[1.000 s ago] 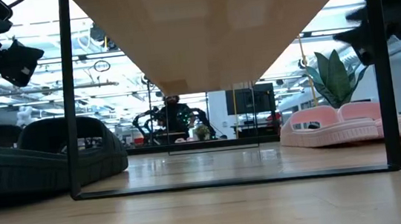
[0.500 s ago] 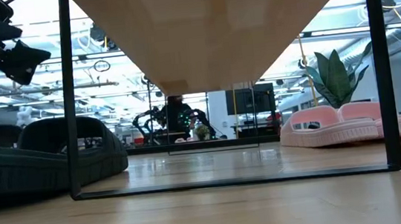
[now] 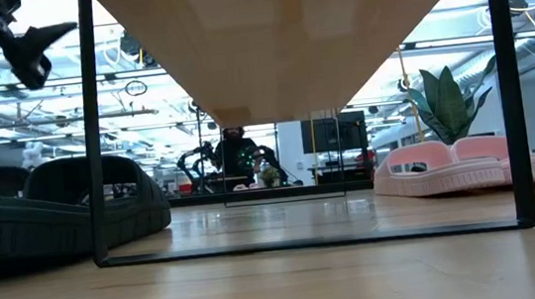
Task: Pick and place slides into the shelf
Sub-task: Put the left black slides on the shelf
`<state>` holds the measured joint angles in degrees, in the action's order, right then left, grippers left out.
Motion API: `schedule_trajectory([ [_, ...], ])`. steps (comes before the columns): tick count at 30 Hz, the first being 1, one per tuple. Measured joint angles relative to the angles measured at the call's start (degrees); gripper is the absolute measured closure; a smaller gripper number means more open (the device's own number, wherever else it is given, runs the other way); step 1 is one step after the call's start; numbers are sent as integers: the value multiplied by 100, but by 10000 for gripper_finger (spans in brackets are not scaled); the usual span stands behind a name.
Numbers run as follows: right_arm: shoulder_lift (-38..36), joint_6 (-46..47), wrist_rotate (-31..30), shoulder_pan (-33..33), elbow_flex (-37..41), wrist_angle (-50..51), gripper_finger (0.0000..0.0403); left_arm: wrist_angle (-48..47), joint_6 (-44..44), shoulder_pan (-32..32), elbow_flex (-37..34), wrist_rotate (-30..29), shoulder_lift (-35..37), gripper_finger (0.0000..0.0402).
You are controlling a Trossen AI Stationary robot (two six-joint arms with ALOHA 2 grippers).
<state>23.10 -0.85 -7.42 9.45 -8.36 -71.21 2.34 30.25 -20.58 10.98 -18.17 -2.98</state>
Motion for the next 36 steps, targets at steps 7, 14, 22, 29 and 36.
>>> schedule_trajectory([
  [7, 449, 166, 0, 0, 0, -230, 225, 861, 590, -5, 0, 406, -2, 149],
  [14, 491, 157, -18, 2, 0, -646, 225, 863, 1218, -292, 442, 1051, -561, 149],
  [22, 489, 51, -22, 2, 0, -784, 225, -913, 1416, -989, 2356, 1066, -2463, 149],
  [29, 489, 165, -22, 2, 0, -781, 225, -5421, 2887, -1401, 4365, 1230, -4527, 149],
  [36, 489, 165, -24, 2, 0, -781, 225, -6433, 3173, -1796, 4645, 1589, -5861, 149],
])
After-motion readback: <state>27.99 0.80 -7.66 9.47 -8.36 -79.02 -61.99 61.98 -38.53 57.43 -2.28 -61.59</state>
